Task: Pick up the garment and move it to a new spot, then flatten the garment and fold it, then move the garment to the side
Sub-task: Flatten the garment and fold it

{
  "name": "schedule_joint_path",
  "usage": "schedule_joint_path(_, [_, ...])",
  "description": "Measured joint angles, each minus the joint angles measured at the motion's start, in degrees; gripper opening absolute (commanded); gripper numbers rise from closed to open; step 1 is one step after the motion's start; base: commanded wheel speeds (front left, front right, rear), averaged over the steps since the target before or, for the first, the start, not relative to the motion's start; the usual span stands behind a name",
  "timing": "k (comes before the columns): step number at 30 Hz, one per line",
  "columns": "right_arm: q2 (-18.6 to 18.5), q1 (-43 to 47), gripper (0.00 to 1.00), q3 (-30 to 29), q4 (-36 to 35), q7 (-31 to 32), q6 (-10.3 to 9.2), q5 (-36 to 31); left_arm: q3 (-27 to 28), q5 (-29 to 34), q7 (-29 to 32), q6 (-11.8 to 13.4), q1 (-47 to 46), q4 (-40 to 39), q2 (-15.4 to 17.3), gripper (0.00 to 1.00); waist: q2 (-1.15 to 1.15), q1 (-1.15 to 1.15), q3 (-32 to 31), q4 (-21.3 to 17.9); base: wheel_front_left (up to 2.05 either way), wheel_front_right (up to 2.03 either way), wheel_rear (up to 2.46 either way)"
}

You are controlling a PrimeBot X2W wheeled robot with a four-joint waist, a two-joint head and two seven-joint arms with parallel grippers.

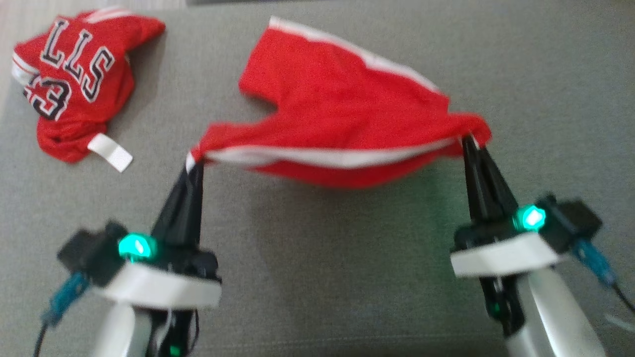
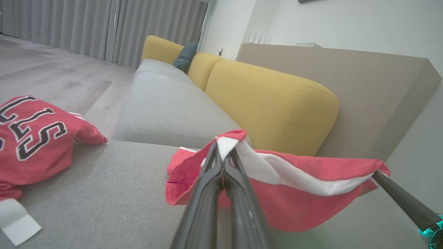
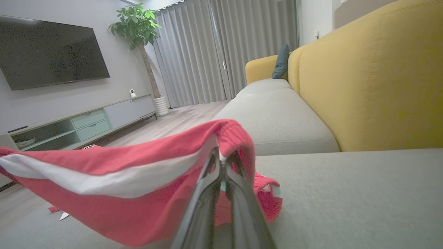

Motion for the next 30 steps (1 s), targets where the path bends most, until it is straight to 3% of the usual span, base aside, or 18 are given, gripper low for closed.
schedule_joint_path(11, [-2.79, 16.55, 0.00, -2.98, -11.25, 1.12, 0.00, -1.30, -2.44, 1.63, 0.00, -0.16, 14.08, -11.62, 0.18, 0.00, 0.00, 0.00, -4.98, -1.70, 0.00, 0.00, 0.00])
schedule_joint_path(18, [-3.05, 18.12, 0.00, -1.54, -10.93, 3.43, 0.00, -0.38, -3.33, 0.70, 0.10, -0.14, 16.53, -9.29, 0.27, 0.00, 0.00, 0.00, -3.77, -2.98, 0.00, 0.00, 0.00])
schedule_joint_path(24, [-2.91, 15.23, 0.00, 0.68, -4.75, 3.26, 0.00, 1.00, -3.22, -0.70, 0.96, -0.14, 10.09, -1.31, 1.72, 0.00, 0.00, 0.00, -1.08, -4.05, 0.00, 0.00, 0.00])
schedule_joint_path(30, [-1.78, 5.22, 0.00, 1.45, 0.49, 1.96, 0.00, 1.24, -3.76, -0.78, 3.32, -0.16, -7.00, 7.86, 6.05, 0.00, 0.00, 0.00, 3.82, -5.51, 0.00, 0.00, 0.00])
